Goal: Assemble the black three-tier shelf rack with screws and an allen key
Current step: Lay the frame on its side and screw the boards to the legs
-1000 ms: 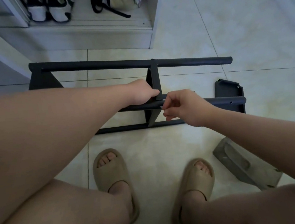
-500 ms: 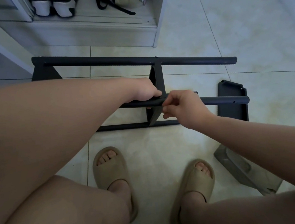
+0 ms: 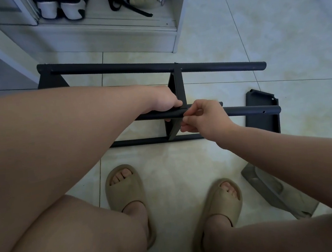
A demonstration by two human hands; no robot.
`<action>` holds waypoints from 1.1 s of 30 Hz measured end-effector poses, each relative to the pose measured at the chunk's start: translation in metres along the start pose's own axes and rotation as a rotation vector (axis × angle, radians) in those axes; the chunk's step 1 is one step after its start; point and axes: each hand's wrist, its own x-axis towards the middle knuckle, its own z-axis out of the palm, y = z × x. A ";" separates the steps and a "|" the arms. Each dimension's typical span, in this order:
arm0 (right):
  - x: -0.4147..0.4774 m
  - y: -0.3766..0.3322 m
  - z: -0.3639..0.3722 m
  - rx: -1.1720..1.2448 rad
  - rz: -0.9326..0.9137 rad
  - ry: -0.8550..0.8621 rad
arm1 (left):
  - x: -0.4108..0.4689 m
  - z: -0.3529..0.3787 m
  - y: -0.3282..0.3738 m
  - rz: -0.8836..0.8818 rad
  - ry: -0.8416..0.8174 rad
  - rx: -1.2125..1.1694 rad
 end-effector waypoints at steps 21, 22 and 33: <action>0.003 0.000 0.000 -0.081 -0.054 0.003 | -0.003 0.003 0.000 -0.010 -0.025 -0.111; 0.004 0.000 0.000 -0.097 -0.051 0.014 | -0.003 0.003 0.000 -0.013 -0.023 -0.109; 0.009 -0.003 0.001 -0.357 -0.083 0.050 | -0.003 0.000 -0.001 -0.027 -0.004 -0.026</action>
